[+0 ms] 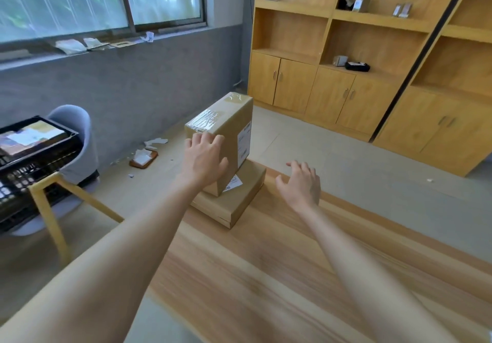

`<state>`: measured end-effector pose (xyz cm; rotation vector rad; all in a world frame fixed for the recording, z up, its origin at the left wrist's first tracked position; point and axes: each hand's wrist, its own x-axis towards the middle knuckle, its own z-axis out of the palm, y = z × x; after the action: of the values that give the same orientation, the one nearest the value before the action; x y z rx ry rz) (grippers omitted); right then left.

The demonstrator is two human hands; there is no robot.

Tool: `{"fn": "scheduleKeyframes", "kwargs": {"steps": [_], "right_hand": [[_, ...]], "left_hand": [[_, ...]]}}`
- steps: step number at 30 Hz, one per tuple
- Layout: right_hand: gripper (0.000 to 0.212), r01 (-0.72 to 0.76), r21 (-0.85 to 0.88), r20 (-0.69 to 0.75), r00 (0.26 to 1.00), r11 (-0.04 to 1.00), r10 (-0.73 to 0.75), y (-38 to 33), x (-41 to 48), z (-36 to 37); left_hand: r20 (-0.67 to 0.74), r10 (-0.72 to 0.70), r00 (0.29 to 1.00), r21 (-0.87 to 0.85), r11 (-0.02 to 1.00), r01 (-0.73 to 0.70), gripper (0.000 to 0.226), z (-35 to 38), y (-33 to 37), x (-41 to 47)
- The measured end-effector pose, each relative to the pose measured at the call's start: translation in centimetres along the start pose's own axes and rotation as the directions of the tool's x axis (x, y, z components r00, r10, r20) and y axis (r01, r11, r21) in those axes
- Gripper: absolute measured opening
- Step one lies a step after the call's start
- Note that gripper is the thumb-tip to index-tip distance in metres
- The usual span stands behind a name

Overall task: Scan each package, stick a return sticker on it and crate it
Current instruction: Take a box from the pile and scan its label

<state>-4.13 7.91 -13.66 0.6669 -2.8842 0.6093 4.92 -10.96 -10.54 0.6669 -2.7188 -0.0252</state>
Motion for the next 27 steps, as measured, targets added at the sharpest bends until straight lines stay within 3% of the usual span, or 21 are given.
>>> {"fn": "scheduleKeyframes", "kwargs": {"steps": [15,24,27], "right_hand": [[0.050,0.027,0.043,0.047,0.998,0.999,-0.029,-6.3,2.5,4.4],[0.050,-0.005,0.050,0.040,0.999,0.999,0.003,-6.7,4.6,5.1],[0.050,-0.002,0.045,0.042,0.999,0.999,0.001,-6.8,4.6,5.2]], "left_hand": [[0.053,-0.040,0.998,-0.027,0.999,0.042,0.078,2.4,-3.9,6.8],[0.121,-0.108,0.987,-0.114,0.986,0.122,0.078,3.4,-5.0,8.8],[0.132,-0.106,0.986,-0.106,0.987,0.120,0.069,3.2,-4.9,8.9]]}}
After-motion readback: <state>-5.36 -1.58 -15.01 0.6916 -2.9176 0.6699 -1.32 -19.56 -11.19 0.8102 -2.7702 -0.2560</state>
